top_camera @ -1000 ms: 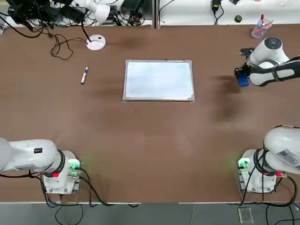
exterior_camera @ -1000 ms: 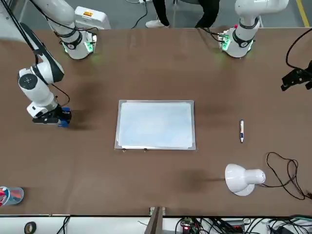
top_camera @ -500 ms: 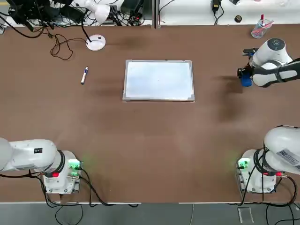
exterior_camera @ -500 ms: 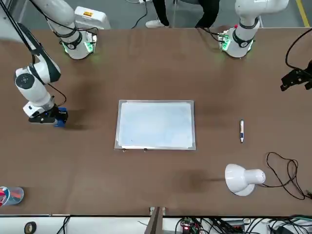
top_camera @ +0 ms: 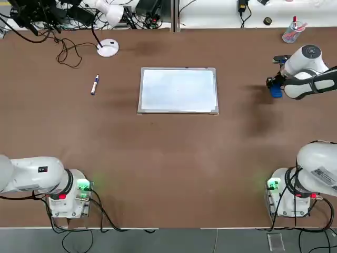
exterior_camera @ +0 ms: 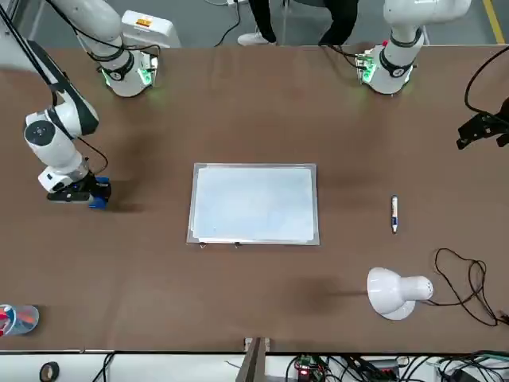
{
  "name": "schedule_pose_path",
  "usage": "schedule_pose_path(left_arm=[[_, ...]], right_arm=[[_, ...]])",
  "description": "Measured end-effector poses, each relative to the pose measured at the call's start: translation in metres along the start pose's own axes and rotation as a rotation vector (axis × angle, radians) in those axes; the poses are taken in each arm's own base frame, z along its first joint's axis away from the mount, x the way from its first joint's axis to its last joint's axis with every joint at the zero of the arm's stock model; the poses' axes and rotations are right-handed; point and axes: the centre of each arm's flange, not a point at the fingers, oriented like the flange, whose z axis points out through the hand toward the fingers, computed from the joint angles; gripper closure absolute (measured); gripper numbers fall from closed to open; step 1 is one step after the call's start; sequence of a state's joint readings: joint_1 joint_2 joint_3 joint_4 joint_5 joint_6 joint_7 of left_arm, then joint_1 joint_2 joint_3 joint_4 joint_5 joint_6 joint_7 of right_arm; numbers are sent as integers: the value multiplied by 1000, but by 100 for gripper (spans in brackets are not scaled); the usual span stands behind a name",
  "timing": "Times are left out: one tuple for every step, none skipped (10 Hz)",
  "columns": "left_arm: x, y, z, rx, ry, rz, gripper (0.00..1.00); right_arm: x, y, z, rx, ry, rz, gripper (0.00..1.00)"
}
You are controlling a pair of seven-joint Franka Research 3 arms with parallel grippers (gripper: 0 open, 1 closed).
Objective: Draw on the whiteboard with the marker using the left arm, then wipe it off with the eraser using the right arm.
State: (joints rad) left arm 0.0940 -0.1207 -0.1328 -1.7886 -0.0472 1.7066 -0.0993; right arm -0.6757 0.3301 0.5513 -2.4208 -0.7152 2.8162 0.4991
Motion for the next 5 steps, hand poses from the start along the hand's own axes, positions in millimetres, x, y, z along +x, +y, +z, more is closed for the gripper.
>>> schedule_pose_path(left_arm=[[0, 0, 0, 0, 0, 0, 0], [0, 0, 0, 0, 0, 0, 0], [0, 0, 0, 0, 1, 0, 0], [0, 0, 0, 0, 1, 0, 0], [0, 0, 0, 0, 1, 0, 0]], right_arm=[[0, 1, 1, 1, -1, 2, 44], [0, 1, 2, 1, -2, 2, 44], [0, 1, 3, 3, -3, 1, 44], [0, 1, 3, 3, -3, 3, 44], [0, 1, 3, 3, -2, 6, 43]])
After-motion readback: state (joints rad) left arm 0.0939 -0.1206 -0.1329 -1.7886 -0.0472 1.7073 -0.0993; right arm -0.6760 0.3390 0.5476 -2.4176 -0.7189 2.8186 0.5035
